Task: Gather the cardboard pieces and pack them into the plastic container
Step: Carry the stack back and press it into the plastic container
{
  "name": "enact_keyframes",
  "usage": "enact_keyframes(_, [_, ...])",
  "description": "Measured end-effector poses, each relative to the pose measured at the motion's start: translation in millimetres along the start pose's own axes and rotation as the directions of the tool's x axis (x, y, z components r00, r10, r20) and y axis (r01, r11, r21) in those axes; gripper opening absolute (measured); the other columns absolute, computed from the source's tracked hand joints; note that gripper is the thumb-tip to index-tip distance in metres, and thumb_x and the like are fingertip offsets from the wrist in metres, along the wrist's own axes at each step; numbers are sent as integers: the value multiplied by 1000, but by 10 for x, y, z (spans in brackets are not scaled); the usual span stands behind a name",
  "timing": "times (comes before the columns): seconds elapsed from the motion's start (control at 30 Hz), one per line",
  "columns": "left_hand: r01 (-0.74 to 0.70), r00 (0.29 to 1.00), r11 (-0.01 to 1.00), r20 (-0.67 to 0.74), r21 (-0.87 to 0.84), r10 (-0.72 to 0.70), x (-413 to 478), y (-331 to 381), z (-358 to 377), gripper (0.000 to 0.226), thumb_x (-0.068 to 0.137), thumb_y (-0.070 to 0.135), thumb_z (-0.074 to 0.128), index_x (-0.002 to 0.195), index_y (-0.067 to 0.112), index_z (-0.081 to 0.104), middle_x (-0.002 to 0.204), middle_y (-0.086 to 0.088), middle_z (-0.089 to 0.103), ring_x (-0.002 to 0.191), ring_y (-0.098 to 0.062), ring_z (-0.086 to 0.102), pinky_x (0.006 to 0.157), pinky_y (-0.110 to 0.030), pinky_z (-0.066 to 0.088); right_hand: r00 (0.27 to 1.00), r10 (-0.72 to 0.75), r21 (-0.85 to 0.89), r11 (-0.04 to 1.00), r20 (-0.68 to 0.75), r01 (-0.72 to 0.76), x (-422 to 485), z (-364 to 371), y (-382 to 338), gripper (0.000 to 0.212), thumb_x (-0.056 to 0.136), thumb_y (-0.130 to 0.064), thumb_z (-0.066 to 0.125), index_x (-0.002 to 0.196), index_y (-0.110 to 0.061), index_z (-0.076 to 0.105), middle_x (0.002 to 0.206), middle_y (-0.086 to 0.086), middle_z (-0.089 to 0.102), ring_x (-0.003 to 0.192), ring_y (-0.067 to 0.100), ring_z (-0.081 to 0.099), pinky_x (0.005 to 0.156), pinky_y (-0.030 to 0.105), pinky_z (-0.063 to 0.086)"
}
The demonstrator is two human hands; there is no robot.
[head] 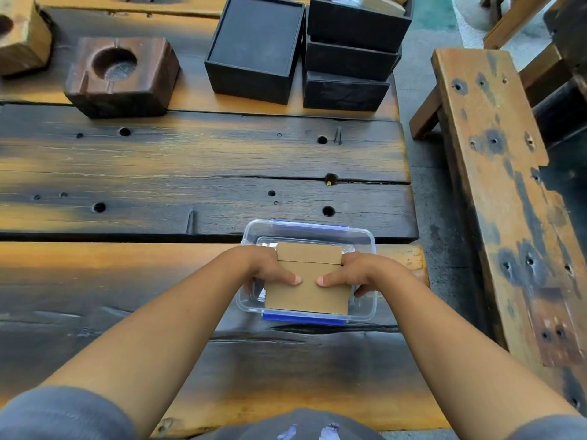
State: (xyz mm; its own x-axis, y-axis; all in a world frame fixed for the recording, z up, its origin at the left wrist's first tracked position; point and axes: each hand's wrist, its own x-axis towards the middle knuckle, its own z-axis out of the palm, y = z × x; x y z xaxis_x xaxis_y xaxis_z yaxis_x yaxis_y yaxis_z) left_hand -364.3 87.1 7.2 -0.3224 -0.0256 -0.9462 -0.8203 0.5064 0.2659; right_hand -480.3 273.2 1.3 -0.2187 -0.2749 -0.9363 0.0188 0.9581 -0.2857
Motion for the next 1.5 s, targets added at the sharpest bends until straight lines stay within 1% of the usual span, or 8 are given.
enact_keyframes(0.27, [-33, 998, 975, 42, -221, 43, -2, -86, -69, 70, 70, 54, 79, 122, 12, 59, 93, -2, 64, 79, -20, 60, 73, -32, 52, 999, -43, 203, 978, 29, 36, 10, -63, 99, 79, 70, -49, 82, 134, -16, 49, 133, 3, 58, 118, 25, 56, 106, 47, 42])
enact_keyframes(0.43, [-5, 1000, 994, -5, -105, 4, -1, -14, -6, 68, 70, 54, 79, 119, 19, 47, 121, -13, 61, 110, -33, 61, 98, -44, 50, 998, -51, 65, 996, -29, 53, 1, 5, 50, 80, 67, -54, 81, 134, -21, 51, 133, 1, 57, 119, 26, 55, 105, 48, 43])
enact_keyframes(0.77, [15, 1000, 970, -7, -242, -17, -10, 32, 17, 72, 75, 39, 81, 134, 15, 47, 111, -1, 59, 108, -25, 52, 97, -38, 42, 978, -178, -97, 981, -113, 168, 22, -73, 6, 81, 63, -59, 80, 131, -22, 57, 137, 0, 44, 116, 23, 56, 100, 40, 49])
enact_keyframes(0.93, [-3, 998, 968, -66, -251, -14, 30, 48, -33, 71, 72, 38, 83, 133, 18, 52, 135, -5, 57, 124, -28, 52, 111, -45, 38, 966, -238, -64, 971, -104, 232, 16, -131, -59, 90, 64, -56, 82, 139, -24, 46, 137, -3, 48, 120, 20, 55, 104, 41, 46])
enact_keyframes(1.1, [-57, 994, 951, -105, -303, 26, -6, -8, 12, 72, 65, 38, 87, 126, 16, 55, 120, -3, 65, 114, -25, 60, 104, -40, 46, 962, -244, -65, 969, -123, 237, -9, -96, -38, 88, 64, -57, 80, 139, -24, 47, 138, -3, 46, 124, 22, 52, 108, 43, 43])
enact_keyframes(1.23, [-127, 976, 948, -209, -291, 66, -70, -5, 43, 51, 69, 36, 84, 109, 21, 56, 98, 2, 65, 90, -17, 63, 70, -30, 52, 966, -203, -83, 978, -158, 192, -79, -26, -93, 62, 76, -56, 71, 127, -24, 56, 132, 0, 58, 108, 19, 59, 88, 33, 49])
enact_keyframes(1.3, [-149, 963, 921, -266, -359, 53, -67, -19, 100, 51, 71, 30, 84, 111, 18, 54, 100, -1, 65, 90, -20, 65, 68, -31, 54, 953, -172, -10, 985, -250, 175, -104, 39, -89, 44, 79, -52, 70, 111, -26, 54, 123, 2, 62, 95, 17, 61, 74, 31, 50])
enact_keyframes(1.5, [-162, 977, 610, -215, -776, -14, -77, -96, 236, 44, 80, 1, 74, 119, 4, 53, 118, -17, 66, 104, -33, 64, 85, -49, 55, 955, -38, 381, 912, -294, 153, -29, 314, 62, 64, 75, -39, 78, 126, -13, 47, 123, 8, 62, 107, 26, 63, 96, 45, 52])
